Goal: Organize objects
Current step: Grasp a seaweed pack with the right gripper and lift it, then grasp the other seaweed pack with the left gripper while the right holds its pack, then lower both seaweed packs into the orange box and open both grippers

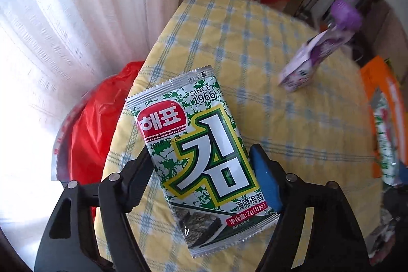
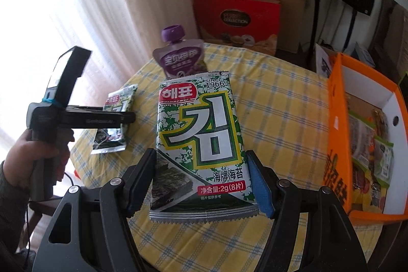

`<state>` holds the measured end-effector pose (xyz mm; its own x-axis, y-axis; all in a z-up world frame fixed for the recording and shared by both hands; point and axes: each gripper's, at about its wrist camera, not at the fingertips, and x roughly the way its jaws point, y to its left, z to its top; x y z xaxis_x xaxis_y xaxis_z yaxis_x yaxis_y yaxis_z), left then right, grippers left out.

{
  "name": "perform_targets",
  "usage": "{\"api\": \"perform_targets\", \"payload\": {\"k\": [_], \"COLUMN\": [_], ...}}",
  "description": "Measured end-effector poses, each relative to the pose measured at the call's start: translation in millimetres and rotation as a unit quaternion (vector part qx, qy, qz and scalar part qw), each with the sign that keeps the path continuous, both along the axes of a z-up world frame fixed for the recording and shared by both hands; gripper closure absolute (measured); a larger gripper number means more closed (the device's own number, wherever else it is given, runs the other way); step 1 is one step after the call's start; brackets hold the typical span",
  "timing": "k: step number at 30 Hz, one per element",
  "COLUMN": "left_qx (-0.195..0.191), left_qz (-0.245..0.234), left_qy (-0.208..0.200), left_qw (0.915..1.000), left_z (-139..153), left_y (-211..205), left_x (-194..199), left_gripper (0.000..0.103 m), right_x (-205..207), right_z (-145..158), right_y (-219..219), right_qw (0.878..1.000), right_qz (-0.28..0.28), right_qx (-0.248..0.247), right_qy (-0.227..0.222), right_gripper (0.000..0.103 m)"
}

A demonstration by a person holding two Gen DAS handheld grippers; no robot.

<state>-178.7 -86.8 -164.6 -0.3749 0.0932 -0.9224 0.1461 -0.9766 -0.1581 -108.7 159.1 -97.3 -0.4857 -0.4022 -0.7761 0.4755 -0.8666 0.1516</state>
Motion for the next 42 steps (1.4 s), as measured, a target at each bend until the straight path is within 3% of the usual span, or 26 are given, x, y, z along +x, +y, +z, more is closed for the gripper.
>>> {"api": "perform_targets", "payload": {"k": [8,12,24,32,36,42], "left_qx": [0.025,0.056,0.074,0.081,0.095,0.085], "left_qz": [-0.055,-0.084,-0.155,-0.193,-0.216,-0.242], "left_qy": [0.057,0.076,0.093,0.087,0.077,0.071], "left_qw": [0.9965,0.992,0.9807,0.9739,0.9687,0.964], "left_z": [42,66,132,146,143,135], "left_y": [23,35,128,193,234,289], "left_x": [15,23,14,-1,-14,-27], "left_gripper": [0.032,0.032,0.031,0.031,0.031,0.031], "right_x": [5,7,8,3,-1,-12], "right_z": [14,23,45,55,56,47], "right_y": [28,46,100,148,177,216], "right_qw": [0.999,0.998,0.993,0.985,0.98,0.973], "right_qz": [-0.035,-0.056,-0.114,-0.166,-0.195,-0.228], "right_qx": [-0.011,-0.016,-0.019,-0.018,-0.011,-0.007], "right_qy": [0.012,0.019,0.034,0.044,0.046,0.04], "right_gripper": [0.032,0.032,0.032,0.032,0.032,0.031]}}
